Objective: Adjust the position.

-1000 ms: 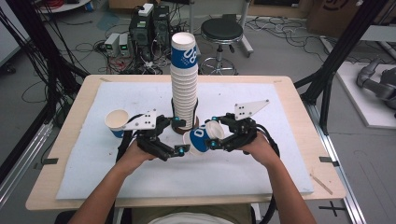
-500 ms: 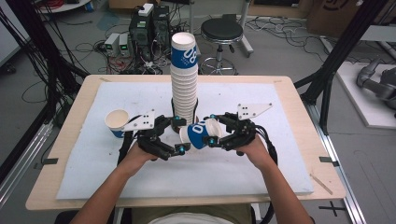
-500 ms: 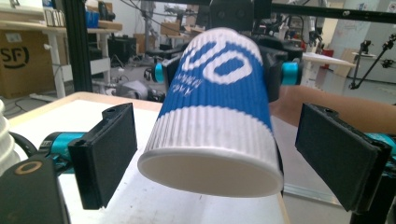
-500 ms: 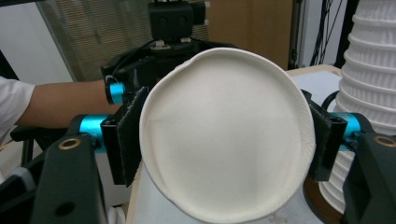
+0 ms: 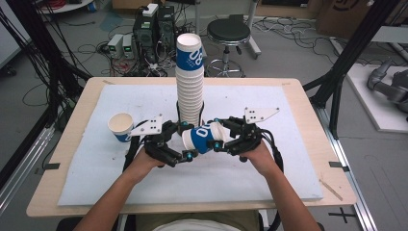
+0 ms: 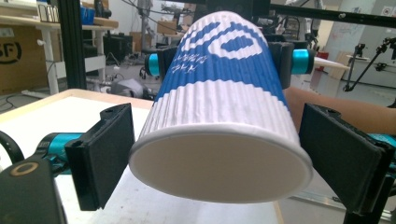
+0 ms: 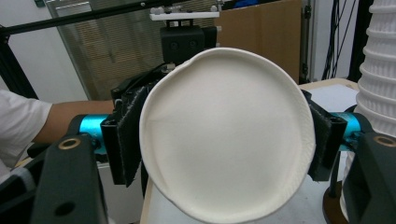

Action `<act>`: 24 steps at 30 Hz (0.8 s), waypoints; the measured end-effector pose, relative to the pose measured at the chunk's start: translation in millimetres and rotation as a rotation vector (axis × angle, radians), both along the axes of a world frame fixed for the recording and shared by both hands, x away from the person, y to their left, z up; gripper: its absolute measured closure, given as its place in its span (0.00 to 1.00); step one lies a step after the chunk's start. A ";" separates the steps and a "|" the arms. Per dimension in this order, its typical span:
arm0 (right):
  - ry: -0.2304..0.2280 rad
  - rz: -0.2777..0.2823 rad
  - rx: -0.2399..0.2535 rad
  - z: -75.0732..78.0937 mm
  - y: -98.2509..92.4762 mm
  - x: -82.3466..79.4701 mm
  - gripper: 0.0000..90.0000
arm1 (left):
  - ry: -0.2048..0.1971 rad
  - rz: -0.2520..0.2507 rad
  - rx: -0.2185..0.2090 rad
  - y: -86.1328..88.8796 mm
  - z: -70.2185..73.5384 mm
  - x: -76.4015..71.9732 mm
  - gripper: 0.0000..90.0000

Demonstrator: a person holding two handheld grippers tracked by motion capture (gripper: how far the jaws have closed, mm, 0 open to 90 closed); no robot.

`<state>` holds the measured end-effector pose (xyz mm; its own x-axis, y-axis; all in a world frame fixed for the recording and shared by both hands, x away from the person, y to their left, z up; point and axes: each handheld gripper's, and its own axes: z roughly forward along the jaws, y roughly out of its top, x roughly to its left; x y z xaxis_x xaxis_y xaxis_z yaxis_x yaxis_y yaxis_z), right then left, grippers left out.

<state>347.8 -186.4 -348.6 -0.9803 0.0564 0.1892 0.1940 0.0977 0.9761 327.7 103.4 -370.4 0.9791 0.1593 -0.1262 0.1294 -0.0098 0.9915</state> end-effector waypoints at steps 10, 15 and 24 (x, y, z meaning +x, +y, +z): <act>0.013 0.003 -0.004 -1.9 -0.3 1.5 0.32 | -0.025 0.003 0.049 1.6 0.3 0.0 0.22; 0.024 0.013 -0.022 -2.4 -0.3 1.6 0.32 | -0.029 -0.009 0.077 2.8 2.4 -0.6 0.25; 0.020 -0.004 -0.073 1.5 -2.3 -1.3 0.17 | -0.027 -0.049 0.122 5.9 10.5 -1.6 0.27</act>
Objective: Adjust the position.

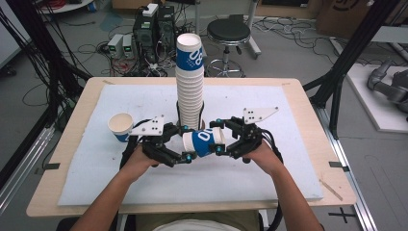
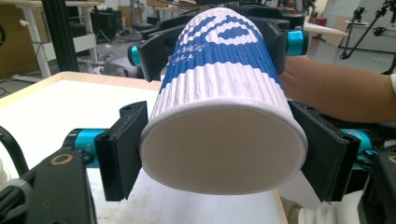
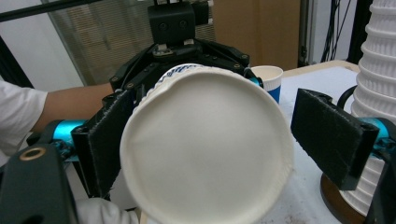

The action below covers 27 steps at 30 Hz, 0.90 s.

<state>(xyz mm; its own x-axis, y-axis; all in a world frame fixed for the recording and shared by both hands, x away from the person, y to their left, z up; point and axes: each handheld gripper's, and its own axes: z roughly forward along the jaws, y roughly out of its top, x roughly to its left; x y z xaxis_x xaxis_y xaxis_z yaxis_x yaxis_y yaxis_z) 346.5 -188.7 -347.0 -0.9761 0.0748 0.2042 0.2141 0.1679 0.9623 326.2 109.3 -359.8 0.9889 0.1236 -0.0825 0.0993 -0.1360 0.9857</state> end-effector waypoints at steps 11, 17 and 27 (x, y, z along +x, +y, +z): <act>-0.083 0.003 -0.190 23.6 -12.6 -5.0 0.17 | -0.004 0.014 0.109 3.5 5.3 1.4 0.27; -0.128 0.043 -0.342 38.9 -4.7 -4.9 0.17 | -0.001 -0.001 0.163 -1.7 6.9 -0.3 0.27; -0.154 0.129 -0.487 34.6 18.8 -4.9 0.17 | 0.016 -0.013 0.219 -7.6 6.4 -2.2 0.26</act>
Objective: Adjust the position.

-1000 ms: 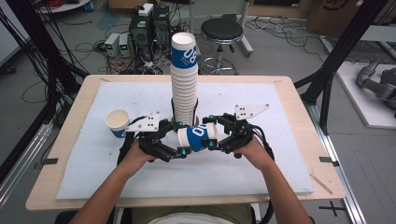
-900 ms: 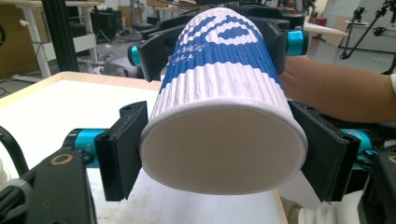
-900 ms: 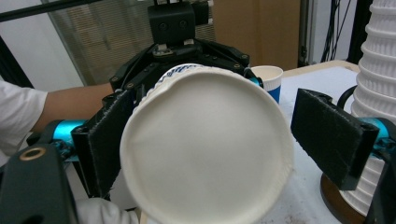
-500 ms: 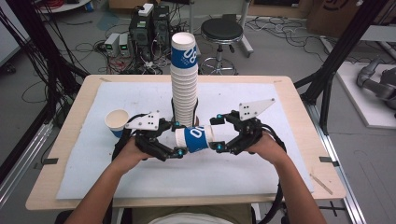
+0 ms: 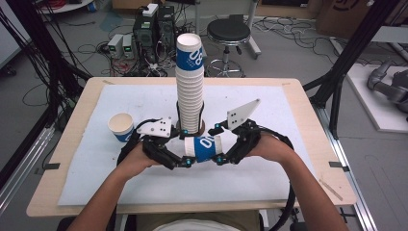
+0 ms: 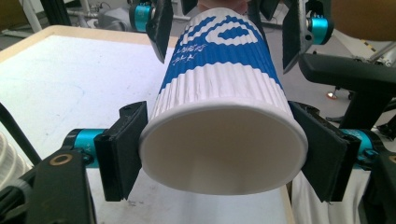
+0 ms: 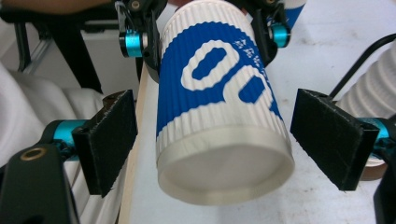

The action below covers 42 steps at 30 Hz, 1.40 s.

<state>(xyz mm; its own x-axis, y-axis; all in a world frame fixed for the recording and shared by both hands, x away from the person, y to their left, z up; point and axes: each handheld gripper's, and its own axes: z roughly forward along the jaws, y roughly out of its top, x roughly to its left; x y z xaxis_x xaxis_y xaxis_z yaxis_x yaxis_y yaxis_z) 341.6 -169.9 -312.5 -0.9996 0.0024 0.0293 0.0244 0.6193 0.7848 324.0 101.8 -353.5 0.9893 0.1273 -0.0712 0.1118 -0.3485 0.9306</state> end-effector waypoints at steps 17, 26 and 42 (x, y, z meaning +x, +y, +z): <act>0.013 0.083 -0.161 -10.5 19.5 3.4 0.31 | 0.004 -0.027 0.072 -6.7 -1.1 -2.4 0.26; 0.013 0.057 -0.152 -10.7 17.7 4.1 0.31 | -0.008 0.007 -0.007 -3.6 -1.5 -1.5 0.20; 0.020 -0.095 0.096 -30.3 -17.6 5.8 0.31 | 0.007 0.108 -0.292 20.0 2.0 7.6 0.15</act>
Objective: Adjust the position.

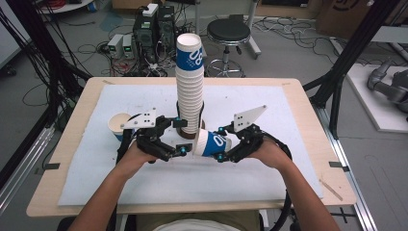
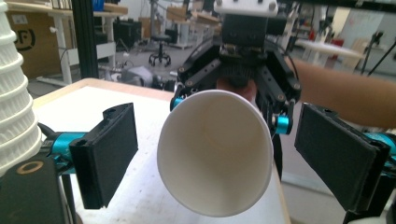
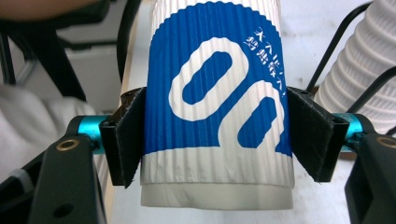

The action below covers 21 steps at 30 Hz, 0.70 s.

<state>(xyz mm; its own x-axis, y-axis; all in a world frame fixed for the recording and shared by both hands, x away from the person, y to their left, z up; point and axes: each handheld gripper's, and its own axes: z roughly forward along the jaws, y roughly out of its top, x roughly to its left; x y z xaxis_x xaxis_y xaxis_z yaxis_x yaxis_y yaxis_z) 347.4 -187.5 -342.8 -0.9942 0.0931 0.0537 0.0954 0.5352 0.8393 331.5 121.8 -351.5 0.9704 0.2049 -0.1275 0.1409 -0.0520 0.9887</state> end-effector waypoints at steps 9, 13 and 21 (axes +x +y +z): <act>-0.017 -0.066 0.174 -13.0 -5.8 -6.0 0.30 | -0.006 -0.008 -0.064 1.2 -0.6 -0.6 0.15; -0.006 -0.069 0.243 -17.1 -9.4 -8.2 0.30 | -0.003 -0.007 -0.078 0.7 -1.5 -0.5 0.14; 0.010 -0.061 0.317 -17.2 -10.0 -10.7 0.30 | -0.009 -0.032 -0.092 -4.3 -3.3 -2.3 0.12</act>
<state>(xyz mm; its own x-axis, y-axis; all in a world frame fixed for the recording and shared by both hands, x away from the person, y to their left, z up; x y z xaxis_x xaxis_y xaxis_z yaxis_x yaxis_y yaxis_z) 336.7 -197.5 -359.9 -0.9867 0.1292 0.0990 0.1280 0.2404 0.9622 329.2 117.5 -354.8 0.9775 0.1619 -0.1353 0.1314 0.0346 0.9907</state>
